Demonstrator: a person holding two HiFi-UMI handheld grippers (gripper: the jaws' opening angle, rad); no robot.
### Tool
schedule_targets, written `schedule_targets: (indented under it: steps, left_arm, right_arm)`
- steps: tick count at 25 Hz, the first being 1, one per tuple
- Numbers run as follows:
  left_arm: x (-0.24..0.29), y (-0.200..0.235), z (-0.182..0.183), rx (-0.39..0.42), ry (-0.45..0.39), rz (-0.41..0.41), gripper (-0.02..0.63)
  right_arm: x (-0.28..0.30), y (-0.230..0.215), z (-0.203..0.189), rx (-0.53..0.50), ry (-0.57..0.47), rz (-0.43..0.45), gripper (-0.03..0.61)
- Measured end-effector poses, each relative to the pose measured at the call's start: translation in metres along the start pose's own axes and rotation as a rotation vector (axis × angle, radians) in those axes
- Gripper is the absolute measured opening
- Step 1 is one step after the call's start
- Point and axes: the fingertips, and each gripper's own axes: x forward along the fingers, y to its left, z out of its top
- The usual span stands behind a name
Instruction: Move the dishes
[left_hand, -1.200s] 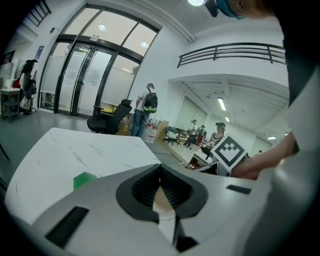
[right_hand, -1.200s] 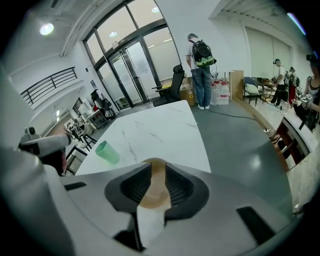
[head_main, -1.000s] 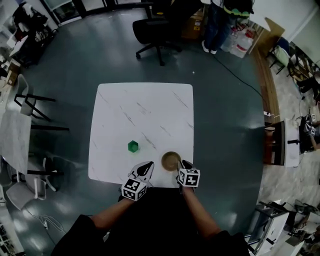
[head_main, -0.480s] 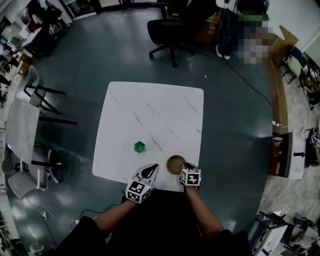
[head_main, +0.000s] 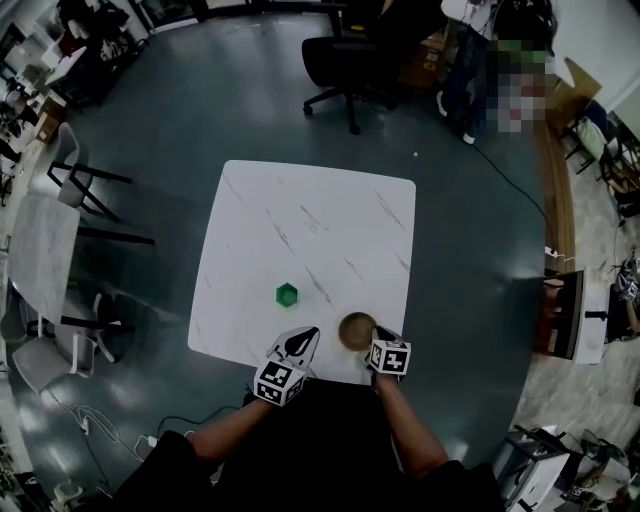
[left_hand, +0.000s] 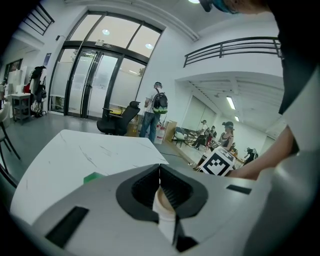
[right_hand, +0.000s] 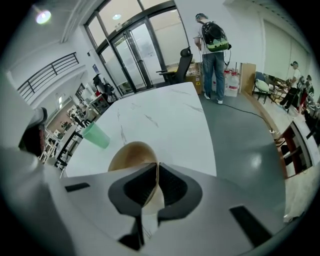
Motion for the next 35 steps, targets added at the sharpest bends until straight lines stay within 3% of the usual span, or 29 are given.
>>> schedule_targets:
  steps: [6, 13, 20, 27, 35]
  left_arm:
    - [-0.009, 0.017, 0.015, -0.018, -0.045, 0.011, 0.018]
    - [-0.017, 0.044, 0.024, -0.058, -0.087, 0.052, 0.017]
    - [-0.019, 0.062, 0.03, -0.094, -0.101, 0.056, 0.017]
    - [-0.022, 0.078, 0.034, -0.125, -0.097, 0.091, 0.017]
    - [-0.015, 0.08, 0.035, -0.104, -0.077, 0.129, 0.017]
  right_arm:
    - [-0.009, 0.006, 0.018, 0.073, -0.073, 0.005, 0.031]
    - [0.007, 0.027, 0.055, 0.07, -0.102, 0.029, 0.031]
    - [0.036, 0.053, 0.09, 0.007, -0.071, 0.059, 0.031]
    - [0.068, 0.064, 0.115, 0.004, -0.035, 0.064, 0.031]
    - [0.095, 0.061, 0.119, 0.055, -0.007, 0.072, 0.031]
